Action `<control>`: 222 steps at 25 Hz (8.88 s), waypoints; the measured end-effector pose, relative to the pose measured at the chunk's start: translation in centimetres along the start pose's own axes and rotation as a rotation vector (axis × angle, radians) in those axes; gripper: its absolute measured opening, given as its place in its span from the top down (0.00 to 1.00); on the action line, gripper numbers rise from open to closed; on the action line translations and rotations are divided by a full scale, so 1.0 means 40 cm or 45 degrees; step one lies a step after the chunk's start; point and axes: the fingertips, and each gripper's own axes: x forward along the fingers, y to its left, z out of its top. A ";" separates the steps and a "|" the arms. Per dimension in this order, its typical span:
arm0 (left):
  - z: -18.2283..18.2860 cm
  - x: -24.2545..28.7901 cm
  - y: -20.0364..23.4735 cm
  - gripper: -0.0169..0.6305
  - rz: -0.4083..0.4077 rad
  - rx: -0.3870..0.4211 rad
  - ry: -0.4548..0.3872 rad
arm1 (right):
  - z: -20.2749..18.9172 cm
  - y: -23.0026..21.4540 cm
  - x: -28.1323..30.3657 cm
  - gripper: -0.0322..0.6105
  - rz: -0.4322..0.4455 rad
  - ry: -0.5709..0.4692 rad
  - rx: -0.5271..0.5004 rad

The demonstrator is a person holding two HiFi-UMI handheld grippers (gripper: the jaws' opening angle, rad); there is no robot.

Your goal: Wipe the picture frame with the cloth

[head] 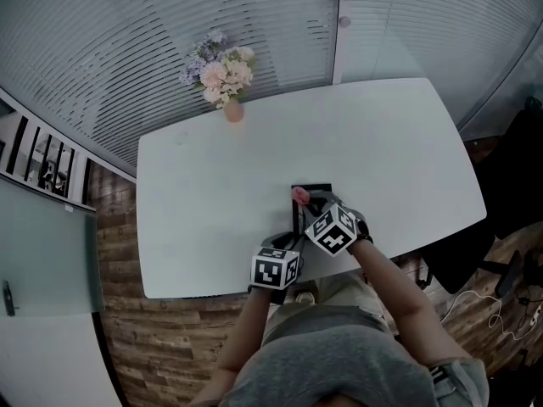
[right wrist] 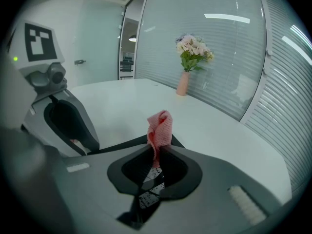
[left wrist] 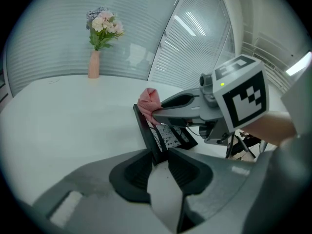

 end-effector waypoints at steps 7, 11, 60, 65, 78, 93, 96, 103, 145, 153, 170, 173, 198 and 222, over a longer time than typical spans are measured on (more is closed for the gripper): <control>-0.002 0.001 -0.001 0.81 0.002 0.008 0.002 | -0.007 0.022 -0.013 0.89 0.017 -0.001 -0.007; 0.000 0.002 -0.001 0.81 -0.005 0.006 -0.001 | -0.011 0.034 -0.019 0.89 0.026 0.002 -0.014; -0.002 -0.002 -0.005 0.81 0.003 0.020 -0.004 | 0.017 0.030 -0.105 0.88 0.071 -0.074 -0.015; 0.000 0.000 -0.002 0.81 0.001 0.018 -0.001 | 0.026 -0.019 -0.093 0.88 0.039 -0.066 -0.027; 0.000 0.000 -0.001 0.81 -0.011 0.012 0.010 | -0.002 -0.128 -0.046 0.88 -0.059 0.010 -0.036; 0.000 0.001 -0.001 0.81 -0.014 0.005 0.010 | -0.031 -0.145 -0.021 0.89 -0.069 0.046 -0.029; 0.001 0.002 0.000 0.81 -0.011 0.005 0.010 | -0.035 -0.138 -0.022 0.89 -0.060 0.054 -0.040; 0.001 0.001 -0.001 0.81 -0.006 0.003 0.005 | -0.055 -0.101 -0.029 0.89 -0.012 0.075 -0.056; 0.001 0.001 0.000 0.81 0.050 0.009 -0.031 | -0.117 0.061 -0.111 0.89 0.042 0.109 -0.021; 0.001 0.001 0.000 0.81 0.063 0.012 -0.046 | -0.122 0.070 -0.115 0.89 0.029 0.101 -0.003; 0.016 -0.044 -0.012 0.81 0.104 0.100 -0.103 | -0.087 0.067 -0.189 0.88 -0.118 -0.108 0.367; 0.016 -0.077 -0.024 0.81 0.102 0.100 -0.138 | -0.074 0.088 -0.221 0.88 -0.126 -0.159 0.414; -0.097 -0.296 -0.105 0.97 0.123 0.081 -0.298 | -0.028 0.303 -0.411 0.89 -0.147 -0.373 0.542; -0.105 -0.316 -0.105 0.97 0.129 0.097 -0.313 | 0.003 0.335 -0.427 0.90 -0.139 -0.424 0.499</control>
